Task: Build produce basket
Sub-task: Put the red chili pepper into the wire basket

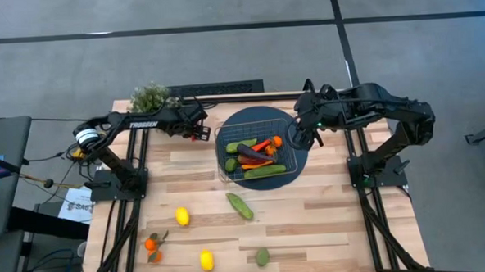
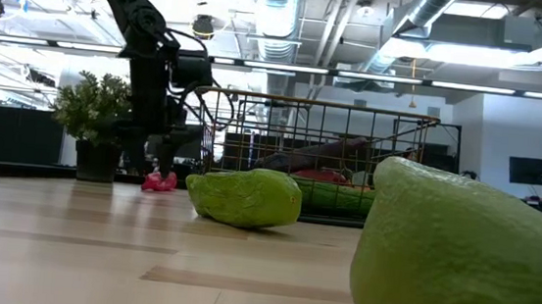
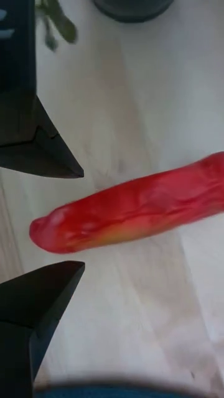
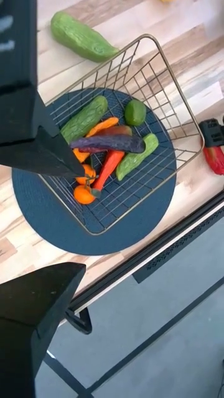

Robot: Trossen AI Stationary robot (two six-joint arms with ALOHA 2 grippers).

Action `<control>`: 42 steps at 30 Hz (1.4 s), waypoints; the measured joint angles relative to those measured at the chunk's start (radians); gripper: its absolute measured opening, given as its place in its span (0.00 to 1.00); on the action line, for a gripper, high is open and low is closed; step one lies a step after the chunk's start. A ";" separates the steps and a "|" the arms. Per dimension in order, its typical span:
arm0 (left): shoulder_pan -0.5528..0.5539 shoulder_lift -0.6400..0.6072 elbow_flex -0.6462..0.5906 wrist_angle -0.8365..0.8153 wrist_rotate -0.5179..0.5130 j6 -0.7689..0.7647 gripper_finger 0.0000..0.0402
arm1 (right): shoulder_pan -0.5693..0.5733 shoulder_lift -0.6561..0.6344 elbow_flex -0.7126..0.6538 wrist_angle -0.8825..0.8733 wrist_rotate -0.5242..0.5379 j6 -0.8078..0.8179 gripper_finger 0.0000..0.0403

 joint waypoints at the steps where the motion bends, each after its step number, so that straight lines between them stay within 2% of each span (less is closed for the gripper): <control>1: -0.001 0.000 -0.008 0.005 0.000 -0.005 0.53 | 0.000 0.000 0.000 0.000 0.000 -0.001 0.63; 12: -0.001 0.000 -0.014 0.107 0.026 -0.013 0.51 | 0.000 0.000 0.000 0.001 0.000 -0.007 0.63; 23: -0.001 0.000 -0.014 0.082 0.021 -0.013 0.41 | 0.028 0.000 0.000 0.017 0.000 -0.008 0.63; 42: -0.010 0.000 -0.014 0.122 0.000 -0.103 0.40 | 0.058 0.000 0.000 0.023 0.000 -0.028 0.63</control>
